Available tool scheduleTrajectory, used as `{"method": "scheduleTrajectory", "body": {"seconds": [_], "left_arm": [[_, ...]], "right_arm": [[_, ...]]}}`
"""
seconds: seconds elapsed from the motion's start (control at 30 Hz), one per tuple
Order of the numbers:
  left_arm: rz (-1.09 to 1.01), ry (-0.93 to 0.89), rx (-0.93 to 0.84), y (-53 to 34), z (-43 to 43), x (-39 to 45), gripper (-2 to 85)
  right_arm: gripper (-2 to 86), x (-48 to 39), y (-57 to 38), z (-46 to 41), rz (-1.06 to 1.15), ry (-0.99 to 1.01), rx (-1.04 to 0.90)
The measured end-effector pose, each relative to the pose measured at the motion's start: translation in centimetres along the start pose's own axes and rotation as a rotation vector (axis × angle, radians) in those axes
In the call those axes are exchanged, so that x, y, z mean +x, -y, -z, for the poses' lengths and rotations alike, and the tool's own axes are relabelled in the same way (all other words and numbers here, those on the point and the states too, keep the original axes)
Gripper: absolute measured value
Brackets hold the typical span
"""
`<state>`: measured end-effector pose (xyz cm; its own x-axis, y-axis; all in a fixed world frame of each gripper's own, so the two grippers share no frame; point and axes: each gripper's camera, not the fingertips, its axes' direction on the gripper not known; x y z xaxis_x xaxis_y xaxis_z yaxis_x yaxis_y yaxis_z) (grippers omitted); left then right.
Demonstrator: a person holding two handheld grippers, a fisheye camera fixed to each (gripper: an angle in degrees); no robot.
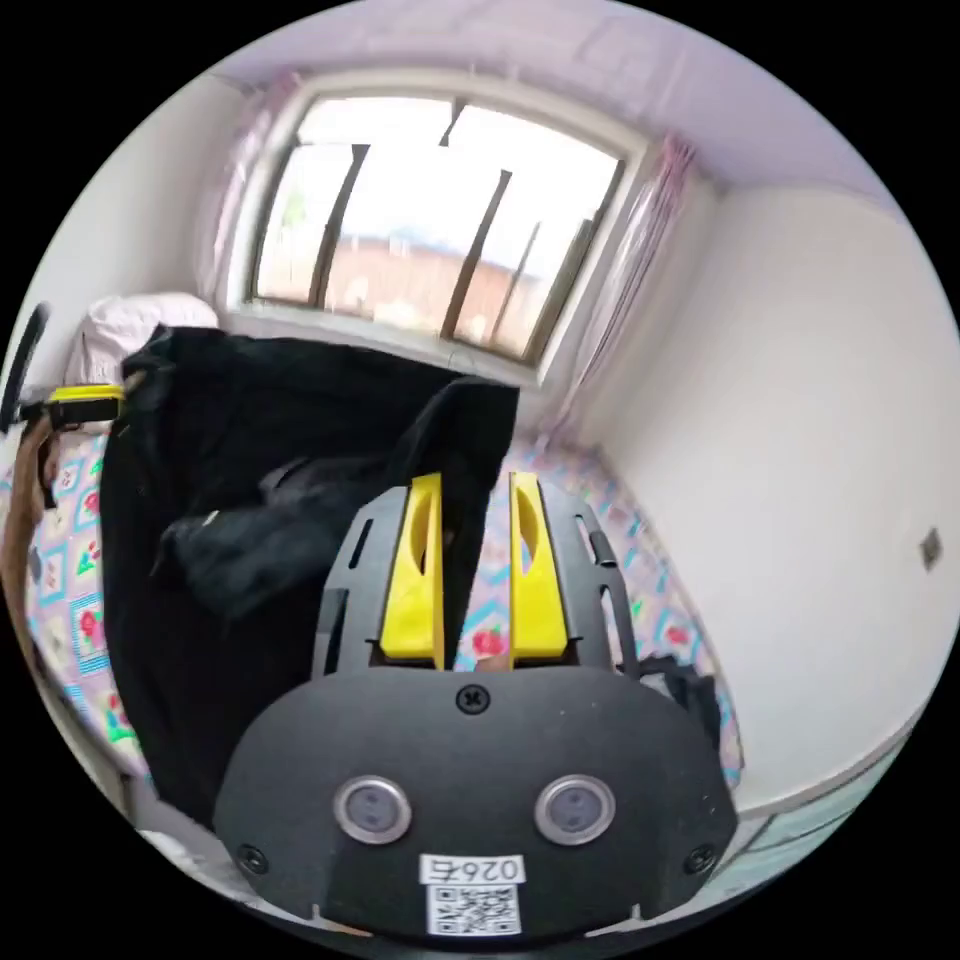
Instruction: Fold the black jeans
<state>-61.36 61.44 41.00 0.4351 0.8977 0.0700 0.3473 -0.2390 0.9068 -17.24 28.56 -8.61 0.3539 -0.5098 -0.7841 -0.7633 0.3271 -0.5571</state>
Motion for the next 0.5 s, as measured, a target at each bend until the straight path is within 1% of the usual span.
{"method": "scheduleTrajectory", "body": {"seconds": [0.03, 0.07, 0.1, 0.13, 0.17, 0.2, 0.23, 0.27, 0.3, 0.33, 0.37, 0.43, 0.5], "left_arm": [[0.043, -0.096, 0.100, -1.0, -3.8, -1.8, 1.9], [0.049, -0.134, 0.129, -1.7, -5.6, -2.7, 2.2], [0.063, -0.152, 0.068, -2.8, -10.0, -4.6, 3.1], [0.072, -0.120, -0.039, -4.1, -14.3, -6.6, 4.4], [0.078, -0.102, -0.082, -5.0, -16.1, -7.7, 4.4], [0.090, -0.098, -0.131, -7.2, -19.0, -9.6, 4.5], [0.079, -0.168, -0.166, -9.8, -21.4, -11.2, 4.4], [0.083, -0.215, -0.188, -11.2, -22.4, -11.9, 4.4], [0.100, -0.310, -0.227, -14.1, -24.3, -13.0, 4.1], [0.136, -0.383, -0.269, -17.4, -25.8, -13.9, 4.0], [0.161, -0.408, -0.293, -19.0, -26.4, -14.2, 4.0], [0.237, -0.455, -0.374, -25.1, -27.8, -15.4, 4.0], [0.274, -0.441, -0.396, -28.8, -27.5, -16.4, 4.2]], "right_arm": [[5.9, 0.9, 1.4, -8.0, -0.019, 0.080, -0.190], [5.0, 1.9, 0.4, -12.3, -0.093, 0.167, -0.159], [4.3, 2.4, -0.7, -13.6, -0.134, 0.212, -0.108], [3.8, 3.1, -3.0, -16.1, -0.165, 0.307, -0.039], [4.2, 3.6, -5.4, -18.9, -0.157, 0.382, -0.046], [3.9, 4.0, -6.7, -20.1, -0.151, 0.415, -0.058], [3.4, 4.8, -9.7, -22.2, -0.151, 0.482, -0.074], [3.1, 6.0, -13.2, -23.6, -0.178, 0.567, -0.084], [3.0, 6.6, -15.0, -24.2, -0.197, 0.623, -0.087], [2.8, 7.7, -18.6, -25.0, -0.235, 0.750, -0.101], [2.6, 8.5, -22.3, -25.5, -0.290, 0.864, -0.129], [2.1, 9.1, -27.8, -25.4, -0.368, 0.966, -0.177], [1.5, 9.0, -32.7, -24.2, -0.434, 0.986, -0.235]]}}
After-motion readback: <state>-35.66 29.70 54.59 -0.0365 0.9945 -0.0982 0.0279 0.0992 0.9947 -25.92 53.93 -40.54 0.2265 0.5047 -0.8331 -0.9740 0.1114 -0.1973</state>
